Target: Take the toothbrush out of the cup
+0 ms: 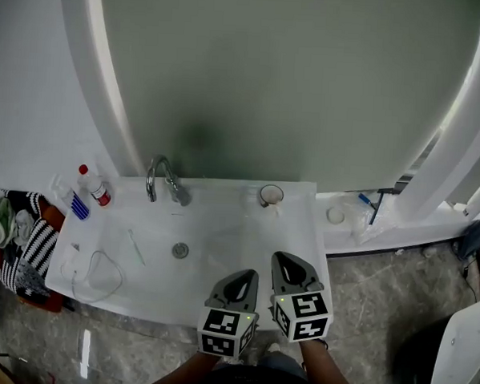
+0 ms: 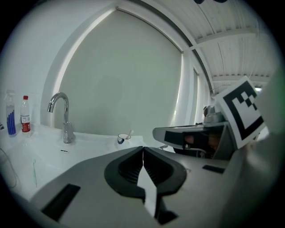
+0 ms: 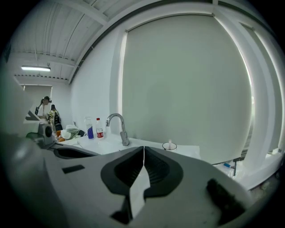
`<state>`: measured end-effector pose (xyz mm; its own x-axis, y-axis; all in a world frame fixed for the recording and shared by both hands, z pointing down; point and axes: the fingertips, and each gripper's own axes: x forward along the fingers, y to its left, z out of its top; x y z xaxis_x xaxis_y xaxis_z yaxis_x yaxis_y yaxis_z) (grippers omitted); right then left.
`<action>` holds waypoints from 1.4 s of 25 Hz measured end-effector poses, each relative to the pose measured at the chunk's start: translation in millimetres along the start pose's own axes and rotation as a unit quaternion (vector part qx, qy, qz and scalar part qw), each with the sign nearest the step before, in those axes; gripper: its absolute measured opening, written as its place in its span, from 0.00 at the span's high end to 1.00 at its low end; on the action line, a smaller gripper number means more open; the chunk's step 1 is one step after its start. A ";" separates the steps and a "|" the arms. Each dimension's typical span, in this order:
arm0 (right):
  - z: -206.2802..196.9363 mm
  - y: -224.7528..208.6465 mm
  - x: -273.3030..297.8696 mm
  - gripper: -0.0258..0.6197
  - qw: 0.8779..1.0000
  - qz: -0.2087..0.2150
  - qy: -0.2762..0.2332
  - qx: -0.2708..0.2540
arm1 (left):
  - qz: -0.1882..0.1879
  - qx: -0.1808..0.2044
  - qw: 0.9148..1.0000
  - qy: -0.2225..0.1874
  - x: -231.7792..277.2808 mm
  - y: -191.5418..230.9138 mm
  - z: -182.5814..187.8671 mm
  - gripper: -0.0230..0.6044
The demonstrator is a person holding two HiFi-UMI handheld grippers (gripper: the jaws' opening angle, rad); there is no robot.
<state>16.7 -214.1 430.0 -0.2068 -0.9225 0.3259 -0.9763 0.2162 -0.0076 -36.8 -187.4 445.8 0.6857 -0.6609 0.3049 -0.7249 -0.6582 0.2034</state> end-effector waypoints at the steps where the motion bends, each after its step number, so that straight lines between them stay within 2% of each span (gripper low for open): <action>1: 0.8 -1.9 1.3 0.94 1.000 -0.003 0.000 0.000 | -0.004 0.002 1.000 0.000 1.8 -0.9 1.4 0.95; 5: 9.8 -10.2 8.8 0.94 1.000 -0.016 -0.009 -0.001 | -0.018 0.009 1.000 -0.009 11.9 -4.6 15.1 0.95; 10: 14.7 -21.3 18.5 0.94 1.000 -0.025 -0.016 -0.001 | -0.018 0.017 1.000 -0.015 17.7 -3.8 23.7 0.95; 23: 13.1 -53.9 71.9 0.94 1.000 -0.009 -0.009 0.004 | 0.027 0.013 0.999 -0.012 61.5 19.9 32.2 0.95; 27: 9.9 -66.6 86.7 0.87 1.000 -0.008 -0.005 0.009 | 0.035 0.014 0.999 -0.008 75.2 22.4 34.9 0.95; 35: 2.6 -83.5 116.8 0.81 1.000 -0.010 0.004 0.019 | 0.047 0.021 0.999 0.003 91.7 30.8 36.1 0.95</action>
<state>74.0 -340.7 466.2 -0.1876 -0.9239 0.3336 -0.9819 0.1858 -0.0377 6.1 -281.3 446.5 0.6137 -0.7189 0.3263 -0.7830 -0.6073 0.1345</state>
